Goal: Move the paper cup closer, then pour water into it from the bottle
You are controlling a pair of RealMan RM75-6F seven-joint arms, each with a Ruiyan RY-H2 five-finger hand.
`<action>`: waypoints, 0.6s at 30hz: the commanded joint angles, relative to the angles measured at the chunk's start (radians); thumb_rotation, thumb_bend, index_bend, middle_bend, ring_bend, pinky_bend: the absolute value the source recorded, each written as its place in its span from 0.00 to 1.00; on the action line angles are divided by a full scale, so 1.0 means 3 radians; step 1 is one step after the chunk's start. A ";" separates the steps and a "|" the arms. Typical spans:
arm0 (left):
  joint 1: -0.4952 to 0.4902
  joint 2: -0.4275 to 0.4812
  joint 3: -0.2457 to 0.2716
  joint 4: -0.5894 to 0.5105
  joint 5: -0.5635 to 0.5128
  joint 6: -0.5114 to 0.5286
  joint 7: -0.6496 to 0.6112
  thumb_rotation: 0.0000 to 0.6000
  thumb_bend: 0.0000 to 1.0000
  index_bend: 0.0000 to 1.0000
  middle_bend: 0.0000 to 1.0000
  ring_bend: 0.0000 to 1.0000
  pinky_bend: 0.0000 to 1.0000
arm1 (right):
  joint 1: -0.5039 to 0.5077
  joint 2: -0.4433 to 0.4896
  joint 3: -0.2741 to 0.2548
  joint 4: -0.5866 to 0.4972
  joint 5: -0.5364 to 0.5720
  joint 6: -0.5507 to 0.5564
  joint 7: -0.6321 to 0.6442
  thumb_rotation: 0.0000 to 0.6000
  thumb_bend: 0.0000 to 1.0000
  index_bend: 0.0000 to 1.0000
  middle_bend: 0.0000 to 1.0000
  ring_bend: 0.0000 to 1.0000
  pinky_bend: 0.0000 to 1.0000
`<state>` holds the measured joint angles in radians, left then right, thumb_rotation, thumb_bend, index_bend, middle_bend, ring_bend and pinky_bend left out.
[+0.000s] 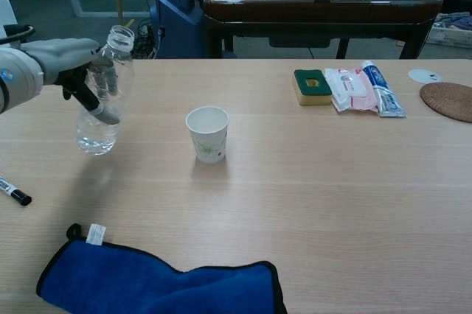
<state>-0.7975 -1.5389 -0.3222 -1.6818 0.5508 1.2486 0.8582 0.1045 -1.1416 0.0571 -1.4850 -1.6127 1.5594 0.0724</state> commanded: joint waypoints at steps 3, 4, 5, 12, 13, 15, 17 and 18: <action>-0.0185 -0.0068 -0.0055 -0.0062 -0.0271 0.0165 0.0275 1.00 0.07 0.65 0.62 0.54 0.53 | 0.0007 0.0009 -0.0002 0.0005 0.0003 -0.0017 0.0029 1.00 0.04 0.20 0.20 0.19 0.46; -0.0204 -0.0075 -0.0057 -0.0065 -0.0299 0.0180 0.0303 1.00 0.07 0.65 0.62 0.54 0.53 | 0.0008 0.0011 -0.0003 0.0007 0.0004 -0.0020 0.0034 1.00 0.04 0.20 0.20 0.19 0.46; -0.0228 -0.0086 -0.0060 -0.0066 -0.0326 0.0199 0.0334 1.00 0.07 0.65 0.62 0.54 0.53 | 0.0010 0.0012 -0.0003 0.0008 0.0005 -0.0023 0.0040 1.00 0.04 0.20 0.20 0.19 0.46; -0.0364 -0.0143 -0.0035 -0.0055 -0.0412 0.0363 0.0565 1.00 0.06 0.65 0.62 0.54 0.53 | 0.0010 0.0019 -0.0008 0.0008 -0.0001 -0.0023 0.0058 1.00 0.04 0.20 0.20 0.19 0.46; -0.0382 -0.0150 -0.0038 -0.0060 -0.0431 0.0384 0.0598 1.00 0.07 0.65 0.62 0.54 0.53 | 0.0011 0.0019 -0.0008 0.0008 -0.0001 -0.0024 0.0059 1.00 0.04 0.20 0.20 0.19 0.46; -0.0423 -0.0165 -0.0046 -0.0079 -0.0478 0.0427 0.0669 1.00 0.06 0.65 0.62 0.54 0.53 | 0.0012 0.0019 -0.0010 0.0008 -0.0002 -0.0027 0.0063 1.00 0.04 0.20 0.20 0.19 0.46; -0.0463 -0.0179 -0.0054 -0.0091 -0.0530 0.0464 0.0740 1.00 0.06 0.65 0.62 0.54 0.53 | 0.0013 0.0019 -0.0011 0.0011 -0.0003 -0.0029 0.0067 1.00 0.04 0.20 0.20 0.19 0.46; -0.0480 -0.0185 -0.0057 -0.0092 -0.0554 0.0478 0.0773 1.00 0.07 0.65 0.62 0.54 0.53 | 0.0013 0.0020 -0.0012 0.0012 -0.0003 -0.0030 0.0070 1.00 0.04 0.20 0.20 0.19 0.46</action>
<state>-0.9329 -1.5902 -0.3372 -1.7066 0.3946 1.3841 1.0786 0.1085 -1.1356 0.0536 -1.4816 -1.6137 1.5504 0.0933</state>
